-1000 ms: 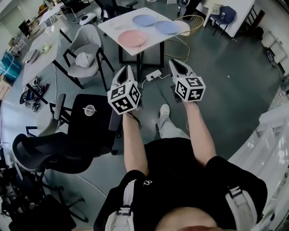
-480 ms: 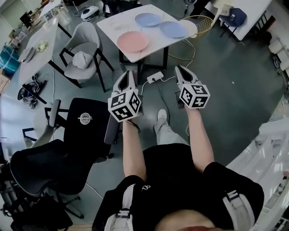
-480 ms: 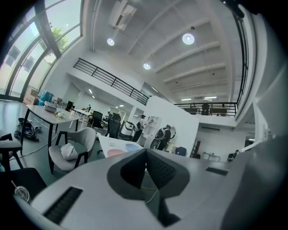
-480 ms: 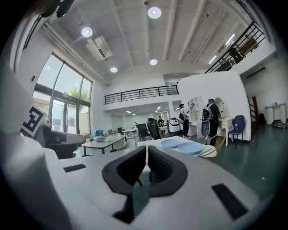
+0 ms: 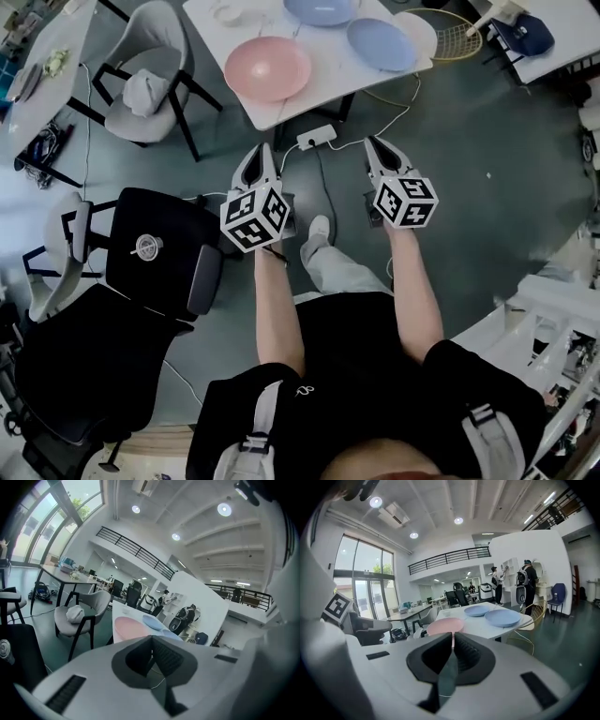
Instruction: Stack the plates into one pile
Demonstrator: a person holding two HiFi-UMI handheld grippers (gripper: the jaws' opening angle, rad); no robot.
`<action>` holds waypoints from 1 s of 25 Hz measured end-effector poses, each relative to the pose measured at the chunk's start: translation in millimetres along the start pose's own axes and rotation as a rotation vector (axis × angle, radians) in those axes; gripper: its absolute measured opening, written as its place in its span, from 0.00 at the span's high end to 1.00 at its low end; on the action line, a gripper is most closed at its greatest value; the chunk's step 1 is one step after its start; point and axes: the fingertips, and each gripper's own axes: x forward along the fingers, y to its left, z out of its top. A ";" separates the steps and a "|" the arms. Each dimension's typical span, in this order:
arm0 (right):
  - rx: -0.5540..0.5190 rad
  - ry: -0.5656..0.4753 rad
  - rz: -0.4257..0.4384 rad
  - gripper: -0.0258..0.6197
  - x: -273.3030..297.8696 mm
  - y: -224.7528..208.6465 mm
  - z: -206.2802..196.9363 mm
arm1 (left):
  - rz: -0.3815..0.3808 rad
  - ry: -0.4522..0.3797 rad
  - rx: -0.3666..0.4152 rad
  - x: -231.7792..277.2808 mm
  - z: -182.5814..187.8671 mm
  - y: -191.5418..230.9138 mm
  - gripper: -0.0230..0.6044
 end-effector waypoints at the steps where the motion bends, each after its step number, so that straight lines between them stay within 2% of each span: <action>1: 0.013 -0.001 0.001 0.95 8.4 -11.3 4.5 | 0.006 0.009 0.003 11.0 -0.7 -2.5 0.94; 6: 0.055 -0.024 0.023 0.95 48.2 -52.1 42.7 | 0.042 0.019 0.039 54.8 17.6 -17.5 0.94; 9: 0.076 -0.043 0.073 0.95 67.6 -49.6 59.9 | 0.066 0.016 0.076 66.7 37.9 -20.5 0.94; 13: 0.078 -0.069 0.148 0.95 92.2 -37.4 83.4 | 0.090 -0.064 0.066 78.6 63.4 -21.7 0.94; 17: 0.085 -0.083 0.187 0.95 105.6 -36.6 94.7 | 0.148 -0.066 0.075 82.8 66.3 -12.0 0.94; 22: 0.069 -0.051 0.177 0.95 128.1 -36.7 91.3 | 0.080 -0.110 0.029 93.7 65.3 -21.8 0.94; 25: 0.050 -0.027 0.238 0.95 145.7 -10.6 85.2 | 0.107 -0.065 0.054 102.4 55.3 -12.3 0.94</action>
